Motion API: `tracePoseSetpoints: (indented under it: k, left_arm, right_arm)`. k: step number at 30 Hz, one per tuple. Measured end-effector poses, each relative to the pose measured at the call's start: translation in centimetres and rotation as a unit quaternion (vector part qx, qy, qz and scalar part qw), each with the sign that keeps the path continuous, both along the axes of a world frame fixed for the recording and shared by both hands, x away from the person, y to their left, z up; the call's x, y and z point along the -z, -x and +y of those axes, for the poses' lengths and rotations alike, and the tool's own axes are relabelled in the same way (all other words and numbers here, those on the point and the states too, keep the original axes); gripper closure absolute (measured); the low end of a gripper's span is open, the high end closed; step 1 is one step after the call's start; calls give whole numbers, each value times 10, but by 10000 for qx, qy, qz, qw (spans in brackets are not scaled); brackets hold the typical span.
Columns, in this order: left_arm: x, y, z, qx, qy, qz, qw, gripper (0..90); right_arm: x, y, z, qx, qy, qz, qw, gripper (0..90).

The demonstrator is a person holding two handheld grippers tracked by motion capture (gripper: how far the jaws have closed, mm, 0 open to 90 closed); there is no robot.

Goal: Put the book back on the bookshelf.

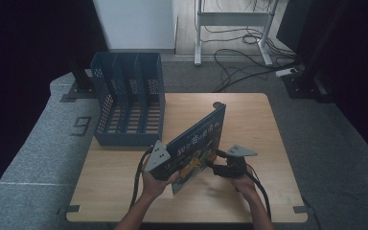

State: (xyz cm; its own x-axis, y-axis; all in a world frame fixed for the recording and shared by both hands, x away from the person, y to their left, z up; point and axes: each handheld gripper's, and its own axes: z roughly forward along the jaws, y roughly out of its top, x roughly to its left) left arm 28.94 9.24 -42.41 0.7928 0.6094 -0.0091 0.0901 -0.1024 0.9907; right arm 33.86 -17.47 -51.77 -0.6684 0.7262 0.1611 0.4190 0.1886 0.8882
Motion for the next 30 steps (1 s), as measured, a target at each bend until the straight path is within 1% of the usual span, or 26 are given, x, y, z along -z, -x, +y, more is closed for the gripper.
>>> tracePoseSetpoints:
  k: [1,3,4,6,8,11,13,15,18,20,21,24,28,30]
  left_arm:
    - [1,0,-1,10,-12,-2,10000,783]
    - [2,1,-2,9,47,-2,10000,759]
    - [3,1,-2,-6,90,11,10000,747]
    - [4,1,-4,-50,110,4,9999,725]
    - [5,1,-5,-90,173,7,9998,716]
    - [6,1,-7,-147,233,-2,9996,726]
    - [6,2,-8,-235,199,-69,9995,763]
    - [7,3,-10,-253,235,-81,9994,793]
    - [8,2,-12,-221,271,-79,9994,792]
    - [8,1,-14,-178,306,-58,9994,770]
    - [8,1,-14,-188,306,-62,9993,754]
    - [9,1,-16,-313,323,-110,9989,786]
    - [10,3,-18,-405,265,-224,9986,807]
    - [10,3,-18,-453,242,-263,9983,815]
  right_arm:
    - [0,0,0,1,-7,0,10000,332]
    - [1,-1,1,-14,-40,-10,10000,335]
    - [1,-1,1,-24,-48,-19,10000,337]
    - [1,0,3,-110,-112,-42,9999,346]
    - [1,1,4,-133,-105,-94,9998,356]
    - [1,0,4,-122,-141,-72,9998,365]
    - [2,0,3,-130,-161,-83,9998,365]
    - [2,0,2,-117,-180,-72,9997,365]
    - [2,0,2,-95,-174,-76,9998,368]
    - [3,0,2,-105,-195,-64,9997,370]
    - [3,0,2,-153,-173,-55,9997,371]
    - [4,0,5,-166,-131,-63,9998,372]
    - [3,0,4,-167,-113,-52,9998,372]
    - [4,0,4,-131,-66,-69,9999,371]
